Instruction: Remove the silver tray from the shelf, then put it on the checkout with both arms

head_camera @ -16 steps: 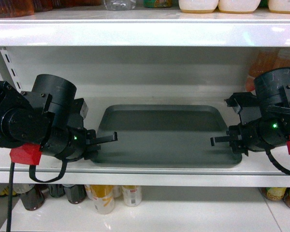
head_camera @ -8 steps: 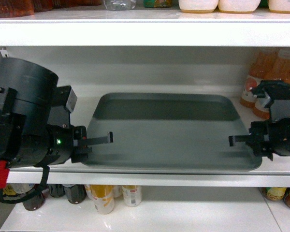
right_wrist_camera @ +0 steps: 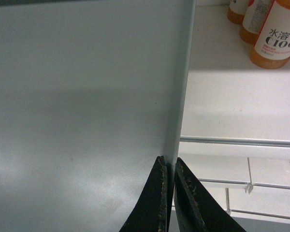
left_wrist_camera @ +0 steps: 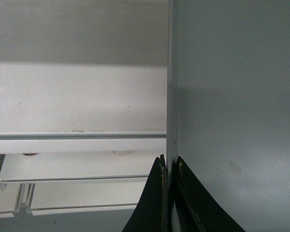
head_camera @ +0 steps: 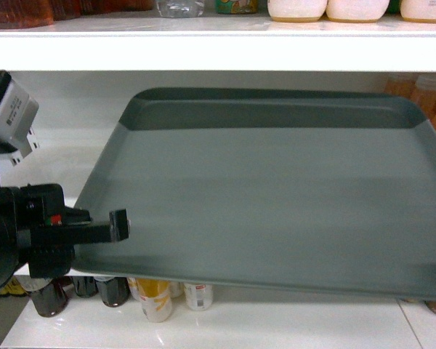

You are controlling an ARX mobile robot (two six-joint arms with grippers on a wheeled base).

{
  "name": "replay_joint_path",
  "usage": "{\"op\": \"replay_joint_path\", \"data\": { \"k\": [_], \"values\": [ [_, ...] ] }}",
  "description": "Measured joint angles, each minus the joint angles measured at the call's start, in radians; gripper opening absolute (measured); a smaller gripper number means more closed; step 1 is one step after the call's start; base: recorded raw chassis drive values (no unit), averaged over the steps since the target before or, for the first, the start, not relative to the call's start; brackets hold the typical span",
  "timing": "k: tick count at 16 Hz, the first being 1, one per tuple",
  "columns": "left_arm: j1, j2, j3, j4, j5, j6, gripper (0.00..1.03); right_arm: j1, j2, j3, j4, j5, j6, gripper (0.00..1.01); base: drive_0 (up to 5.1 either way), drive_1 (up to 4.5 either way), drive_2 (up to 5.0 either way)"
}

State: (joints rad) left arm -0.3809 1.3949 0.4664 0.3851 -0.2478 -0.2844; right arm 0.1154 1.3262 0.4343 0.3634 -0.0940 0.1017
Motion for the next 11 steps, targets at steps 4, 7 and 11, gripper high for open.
{"op": "replay_joint_path", "data": {
  "k": [4,7,11],
  "values": [
    [0.000,0.011,0.003,-0.010,-0.003,0.001,0.02,0.000,0.014,0.004,-0.007,-0.002,0.003,0.03,0.0,0.00,0.0],
    [0.000,0.013,0.003,-0.002,-0.003,0.001,0.02,-0.001,0.014,0.004,-0.001,-0.002,0.003,0.03,0.0,0.00,0.0],
    [0.000,0.013,0.003,-0.004,-0.005,0.001,0.02,-0.001,0.014,0.004,-0.003,-0.004,0.003,0.03,0.0,0.00,0.0]
  ]
}}
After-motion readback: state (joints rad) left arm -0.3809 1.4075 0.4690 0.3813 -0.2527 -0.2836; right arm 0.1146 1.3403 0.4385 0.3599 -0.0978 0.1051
